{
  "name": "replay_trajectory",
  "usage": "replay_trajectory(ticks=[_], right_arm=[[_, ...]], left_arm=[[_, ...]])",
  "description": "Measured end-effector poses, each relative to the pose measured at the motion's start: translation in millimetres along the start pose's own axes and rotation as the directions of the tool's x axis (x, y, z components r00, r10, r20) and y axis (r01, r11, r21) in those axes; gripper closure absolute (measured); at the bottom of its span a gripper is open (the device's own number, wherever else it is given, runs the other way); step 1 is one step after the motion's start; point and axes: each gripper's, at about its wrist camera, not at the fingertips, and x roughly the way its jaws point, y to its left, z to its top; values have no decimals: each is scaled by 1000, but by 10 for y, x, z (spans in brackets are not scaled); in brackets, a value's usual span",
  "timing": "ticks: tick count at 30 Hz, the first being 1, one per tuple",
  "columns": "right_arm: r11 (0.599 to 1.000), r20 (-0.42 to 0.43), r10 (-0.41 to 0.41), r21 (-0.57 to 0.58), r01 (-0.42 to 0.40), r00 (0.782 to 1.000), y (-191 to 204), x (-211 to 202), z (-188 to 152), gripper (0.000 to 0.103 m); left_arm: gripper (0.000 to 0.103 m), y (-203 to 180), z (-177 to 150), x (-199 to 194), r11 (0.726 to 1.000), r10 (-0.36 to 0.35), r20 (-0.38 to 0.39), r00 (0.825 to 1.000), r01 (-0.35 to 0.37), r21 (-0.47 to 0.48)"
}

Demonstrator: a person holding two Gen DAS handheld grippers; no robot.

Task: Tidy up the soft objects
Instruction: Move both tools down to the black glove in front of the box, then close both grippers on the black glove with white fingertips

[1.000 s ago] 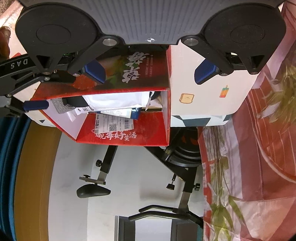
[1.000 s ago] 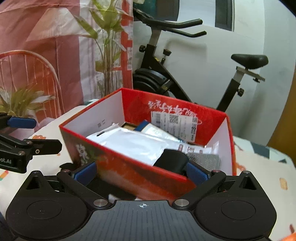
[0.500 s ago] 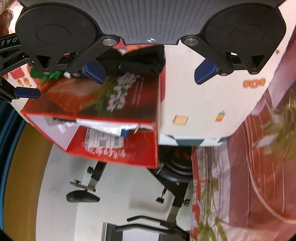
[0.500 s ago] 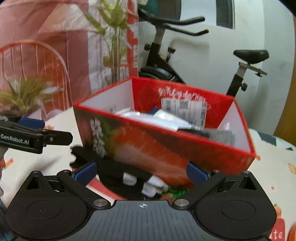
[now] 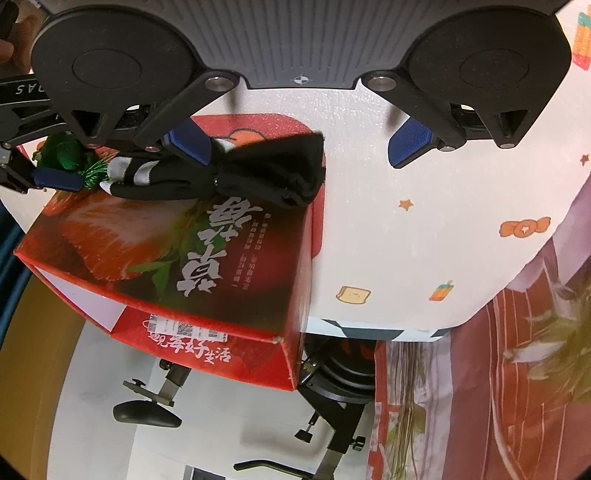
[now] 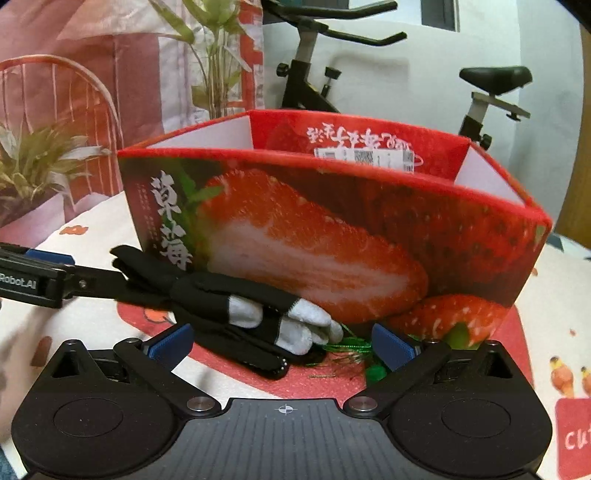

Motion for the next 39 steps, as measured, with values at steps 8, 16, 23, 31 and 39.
replay_trajectory(ticks=[8, 16, 23, 31, 39], right_arm=[[1000, 47, -13, 6, 12, 999, 23, 68, -107, 2], [998, 108, 12, -57, -6, 994, 167, 37, -72, 17], [999, 57, 38, 6, -39, 998, 72, 180, -44, 20], [999, 20, 51, 17, -51, 998, 67, 258, -70, 57], [995, 19, 73, 60, -74, 997, 2, 281, -73, 65]], left_arm=[[0, 30, -78, 62, 999, 20, 33, 999, -19, -27], [0, 133, -144, 168, 997, 45, 24, 999, -43, -68], [0, 60, -150, 208, 998, 66, 24, 998, -66, -23], [0, 74, -154, 219, 998, 61, 30, 998, -60, -28], [9, 138, -105, 196, 995, 24, 25, 999, -22, -94]])
